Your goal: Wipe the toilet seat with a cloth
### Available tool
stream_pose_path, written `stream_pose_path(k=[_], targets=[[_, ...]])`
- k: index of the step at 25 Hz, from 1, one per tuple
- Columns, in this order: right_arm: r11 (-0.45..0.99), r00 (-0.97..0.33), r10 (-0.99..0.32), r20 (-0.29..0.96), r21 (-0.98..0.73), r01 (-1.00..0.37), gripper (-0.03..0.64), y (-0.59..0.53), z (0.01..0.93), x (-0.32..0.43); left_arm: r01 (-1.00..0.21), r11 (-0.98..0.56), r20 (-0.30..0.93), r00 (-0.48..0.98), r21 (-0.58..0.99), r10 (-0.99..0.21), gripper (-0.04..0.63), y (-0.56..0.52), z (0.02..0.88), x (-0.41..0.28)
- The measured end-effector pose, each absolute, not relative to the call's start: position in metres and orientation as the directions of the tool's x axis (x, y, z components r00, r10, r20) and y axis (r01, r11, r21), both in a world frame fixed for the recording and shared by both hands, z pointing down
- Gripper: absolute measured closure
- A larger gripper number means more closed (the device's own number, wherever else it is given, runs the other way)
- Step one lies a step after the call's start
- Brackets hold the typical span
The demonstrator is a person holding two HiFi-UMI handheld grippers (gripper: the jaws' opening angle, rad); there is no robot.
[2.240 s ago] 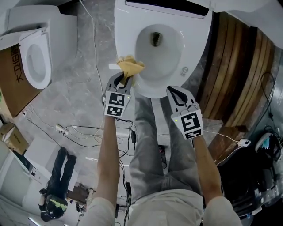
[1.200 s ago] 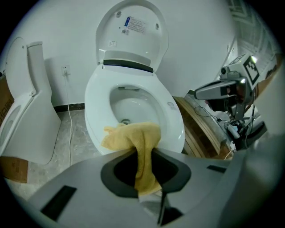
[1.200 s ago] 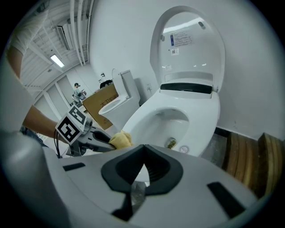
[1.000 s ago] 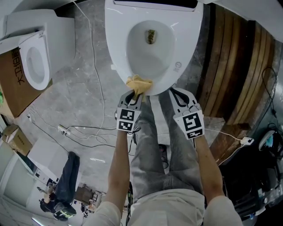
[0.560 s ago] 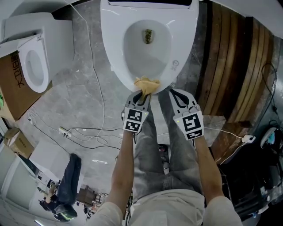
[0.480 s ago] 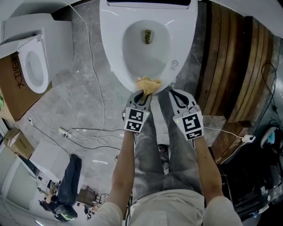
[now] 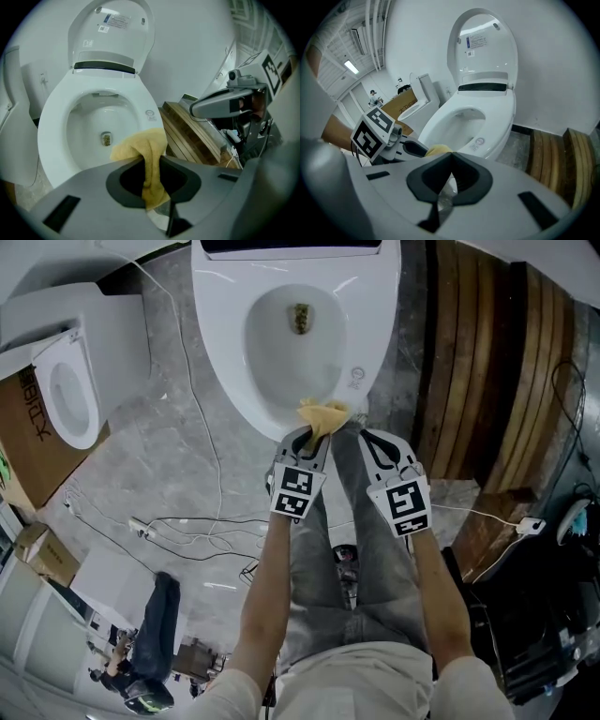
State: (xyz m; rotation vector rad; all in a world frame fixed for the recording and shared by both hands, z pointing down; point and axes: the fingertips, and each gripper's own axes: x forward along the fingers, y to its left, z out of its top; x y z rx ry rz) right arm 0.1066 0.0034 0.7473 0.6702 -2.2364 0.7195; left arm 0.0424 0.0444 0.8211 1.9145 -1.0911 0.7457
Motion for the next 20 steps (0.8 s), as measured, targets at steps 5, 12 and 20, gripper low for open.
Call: stream_pose_path(k=[5, 12, 20], targets=[[0.697, -0.621, -0.264, 0.738, -0.299, -0.652, 0.611, -0.001, 0.75, 0.119, -0.876, -0.337, 0.784, 0.467, 0.346, -0.409, 0.512, 0.032, 0.822, 0.057], [0.677, -0.607, -0.278, 0.744, -0.296, -0.674, 0.609, -0.011, 0.752, 0.132, -0.864, -0.363, 0.782, 0.482, 0.349, -0.396, 0.512, 0.015, 0.823, 0.073], [0.654, -0.597, -0.292, 0.747, -0.3, -0.695, 0.61, -0.025, 0.755, 0.142, -0.848, -0.382, 0.768, 0.508, 0.368, -0.39, 0.512, -0.01, 0.82, 0.087]])
